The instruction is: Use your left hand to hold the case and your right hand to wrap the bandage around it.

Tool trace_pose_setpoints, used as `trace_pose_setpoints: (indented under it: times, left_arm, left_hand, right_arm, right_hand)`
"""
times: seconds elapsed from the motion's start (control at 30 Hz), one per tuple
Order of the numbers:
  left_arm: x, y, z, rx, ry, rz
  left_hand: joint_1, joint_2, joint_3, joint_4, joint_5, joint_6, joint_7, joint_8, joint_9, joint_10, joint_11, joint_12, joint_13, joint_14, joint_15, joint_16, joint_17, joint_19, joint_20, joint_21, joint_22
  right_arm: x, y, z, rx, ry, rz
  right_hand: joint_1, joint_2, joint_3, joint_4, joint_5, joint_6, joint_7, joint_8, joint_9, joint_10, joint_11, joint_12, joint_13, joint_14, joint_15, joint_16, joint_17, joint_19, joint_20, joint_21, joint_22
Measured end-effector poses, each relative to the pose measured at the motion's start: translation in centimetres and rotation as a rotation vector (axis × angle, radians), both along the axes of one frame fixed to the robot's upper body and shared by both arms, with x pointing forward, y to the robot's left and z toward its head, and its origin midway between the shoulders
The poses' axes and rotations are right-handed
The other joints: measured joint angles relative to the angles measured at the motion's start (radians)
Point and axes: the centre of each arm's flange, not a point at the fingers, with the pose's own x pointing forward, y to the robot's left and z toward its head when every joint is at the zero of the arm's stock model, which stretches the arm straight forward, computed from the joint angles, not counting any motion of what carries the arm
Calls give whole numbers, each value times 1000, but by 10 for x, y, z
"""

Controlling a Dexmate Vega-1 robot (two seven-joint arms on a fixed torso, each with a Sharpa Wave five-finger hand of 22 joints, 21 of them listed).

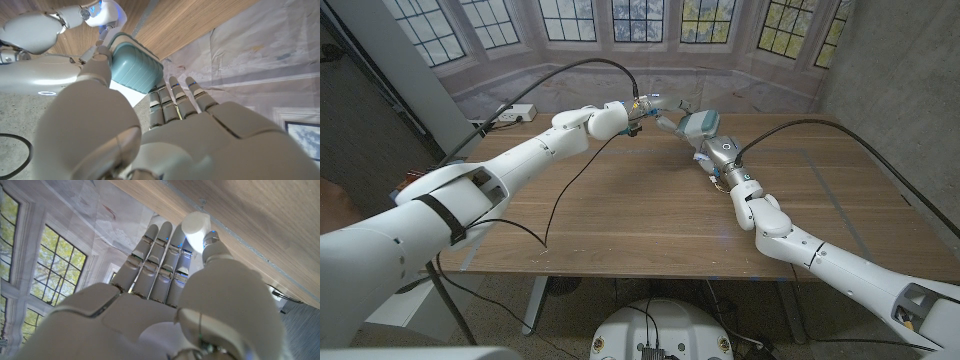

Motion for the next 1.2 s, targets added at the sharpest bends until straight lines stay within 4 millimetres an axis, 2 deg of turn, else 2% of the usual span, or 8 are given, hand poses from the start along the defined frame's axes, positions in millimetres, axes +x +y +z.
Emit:
trace_pose_setpoints:
  times: [0.63,1.2]
  left_arm:
    - [-12,-5,0,-7,-16,1]
    - [-17,-5,-3,-9,-1,-3]
  left_hand:
    - [0,0,2,-2,0,0,0,0,0,0,0,-3,2,0,0,0,0,0,0,0,0]
    - [0,0,1,-1,-4,0,0,0,1,0,0,0,1,4,4,0,0,0,0,0,0]
  right_arm:
    - [4,-2,-12,32,9,7]
    - [12,-10,-9,42,1,0]
  right_hand:
    - [0,0,4,-4,0,1,-1,-2,1,0,0,-4,1,0,0,0,2,-4,-4,0,0]
    - [0,0,8,-9,0,1,0,-2,0,2,-2,-4,1,0,0,-8,2,-4,-4,0,0]
